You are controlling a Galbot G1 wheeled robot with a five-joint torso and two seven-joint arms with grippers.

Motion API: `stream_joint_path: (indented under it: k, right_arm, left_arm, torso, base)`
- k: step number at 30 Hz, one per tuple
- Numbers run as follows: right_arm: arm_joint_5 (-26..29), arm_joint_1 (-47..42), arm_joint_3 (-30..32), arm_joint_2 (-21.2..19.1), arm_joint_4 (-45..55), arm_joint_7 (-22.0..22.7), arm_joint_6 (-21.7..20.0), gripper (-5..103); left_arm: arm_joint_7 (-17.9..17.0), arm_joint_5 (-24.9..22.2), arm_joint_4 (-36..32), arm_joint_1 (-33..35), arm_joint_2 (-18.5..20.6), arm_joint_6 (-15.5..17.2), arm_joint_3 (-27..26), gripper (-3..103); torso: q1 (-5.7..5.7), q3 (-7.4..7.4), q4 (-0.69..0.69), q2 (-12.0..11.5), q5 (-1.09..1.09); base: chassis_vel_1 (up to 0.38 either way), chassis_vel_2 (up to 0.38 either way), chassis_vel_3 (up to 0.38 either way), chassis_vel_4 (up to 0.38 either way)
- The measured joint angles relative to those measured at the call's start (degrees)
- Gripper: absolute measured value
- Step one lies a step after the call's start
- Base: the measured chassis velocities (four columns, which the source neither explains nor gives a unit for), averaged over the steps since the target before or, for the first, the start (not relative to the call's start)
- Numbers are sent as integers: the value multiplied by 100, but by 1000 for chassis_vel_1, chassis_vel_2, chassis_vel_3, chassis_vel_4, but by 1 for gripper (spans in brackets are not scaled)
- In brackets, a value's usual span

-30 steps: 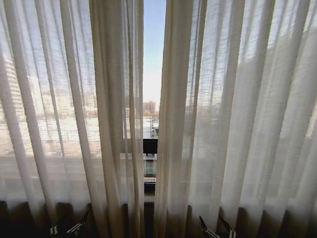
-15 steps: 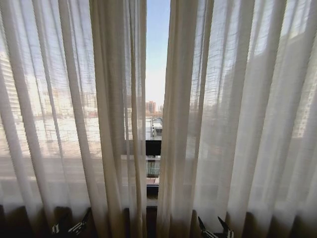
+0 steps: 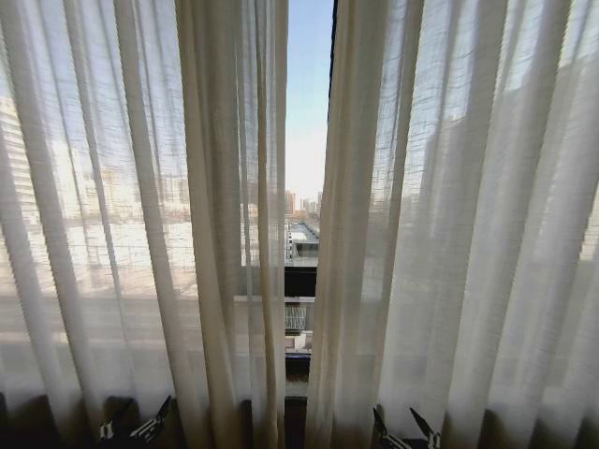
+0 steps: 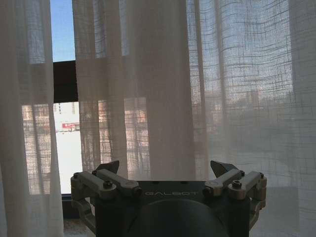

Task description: Open the curtains by pulling them apart, changing their state from closed to fully open.

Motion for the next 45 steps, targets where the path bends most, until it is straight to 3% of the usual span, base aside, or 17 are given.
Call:
stream_joint_path:
  k: [13, 22, 33, 45]
  right_arm:
    - [-20, -54, -17, 56, 42, -28, 73, 100]
    - [571, 106, -385, 47, 183, 91, -106, 100]
    - [951, 1505, -1070, -230, -569, 109, -236, 100]
    - [818, 2589, -1802, -169, -1890, 122, -243, 100]
  left_arm:
    - [-10, 6, -92, 41, -41, 106, -19, 100]
    - [-8, 86, -202, 248, -201, 117, -20, 100]
    - [11, 277, -330, 551, -401, 93, -108, 100]
    - [-114, 460, -250, 475, -480, 161, -103, 100]
  torso:
    - [0, 0, 0, 0, 0]
    - [0, 0, 0, -1, -1]
    - [0, 0, 1, 0, -1]
    - [0, 1, 1, -1, 0]
  base:
    - [-13, 105, 12, -111]
    - [-11, 54, 10, -62]
    - [0, 0, 0, 0]
    - [0, 0, 0, 0]
